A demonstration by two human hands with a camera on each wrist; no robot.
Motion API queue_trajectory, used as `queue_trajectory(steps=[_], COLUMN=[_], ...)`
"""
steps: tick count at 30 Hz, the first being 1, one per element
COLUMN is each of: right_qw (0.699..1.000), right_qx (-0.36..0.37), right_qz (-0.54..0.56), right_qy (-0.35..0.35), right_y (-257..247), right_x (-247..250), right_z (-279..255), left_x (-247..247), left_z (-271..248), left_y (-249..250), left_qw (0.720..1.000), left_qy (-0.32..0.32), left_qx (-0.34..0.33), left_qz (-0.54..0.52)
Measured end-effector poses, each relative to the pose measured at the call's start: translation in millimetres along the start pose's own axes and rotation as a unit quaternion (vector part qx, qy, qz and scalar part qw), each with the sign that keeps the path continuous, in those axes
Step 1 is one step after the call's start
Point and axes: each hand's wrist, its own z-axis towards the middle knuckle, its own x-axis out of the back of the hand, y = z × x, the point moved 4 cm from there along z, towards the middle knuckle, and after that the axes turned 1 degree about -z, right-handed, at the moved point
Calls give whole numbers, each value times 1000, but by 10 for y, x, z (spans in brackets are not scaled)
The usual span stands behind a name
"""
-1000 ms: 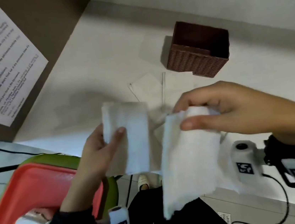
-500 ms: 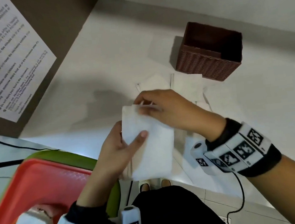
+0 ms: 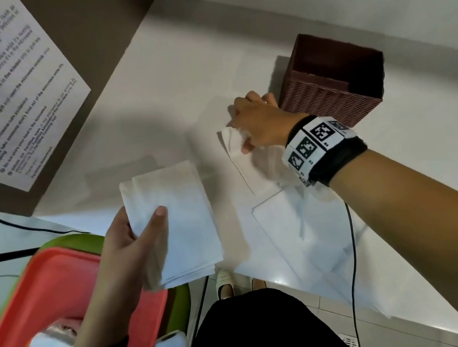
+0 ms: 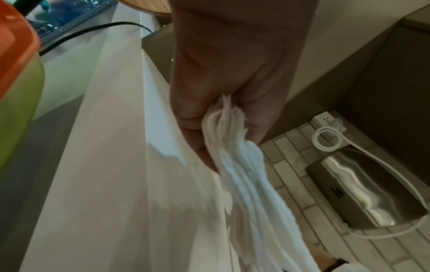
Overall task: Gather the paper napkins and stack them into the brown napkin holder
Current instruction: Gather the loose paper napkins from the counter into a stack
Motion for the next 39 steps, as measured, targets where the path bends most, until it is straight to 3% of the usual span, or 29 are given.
queue_trajectory(steps=[3, 5, 8, 12, 15, 19, 24, 29, 32, 39], right_qw=[992, 963, 916, 888, 916, 957, 968, 978, 981, 969], right_qx=[-2, -17, -48, -96, -123, -134, -168, -166, -172, -201], right_qz=[119, 234, 315, 427, 378, 256, 184, 119, 86, 142], right_qy=[48, 136, 245, 143, 60, -15, -10, 36, 30, 4], right_y=[22, 106, 289, 533, 629, 645, 671, 658, 666, 732], right_x=[117, 346, 767, 964, 846, 387, -20, -109, -181, -233], right_z=[-120, -346, -910, -1466, -1409, -941, -614, -597, -587, -516], left_x=[-16, -19, -7, -35, -93, -190, -207, -152, -163, -311], left_z=[33, 53, 80, 127, 135, 114, 70, 43, 52, 102], left_y=[6, 13, 13, -7, 5, 32, 21, -20, -10, 77], left_qw=[1000, 1000, 1000, 1000, 1000, 1000, 1000, 1000, 1000, 999], left_qy=[4, 6, 9, 9, 8, -2, -4, -4, -3, -4], left_qx=[-4, -6, -5, -3, 0, -3, -10, -4, 0, -7], left_qz=[1, -1, -7, -8, -2, 12, 19, 20, 25, 46])
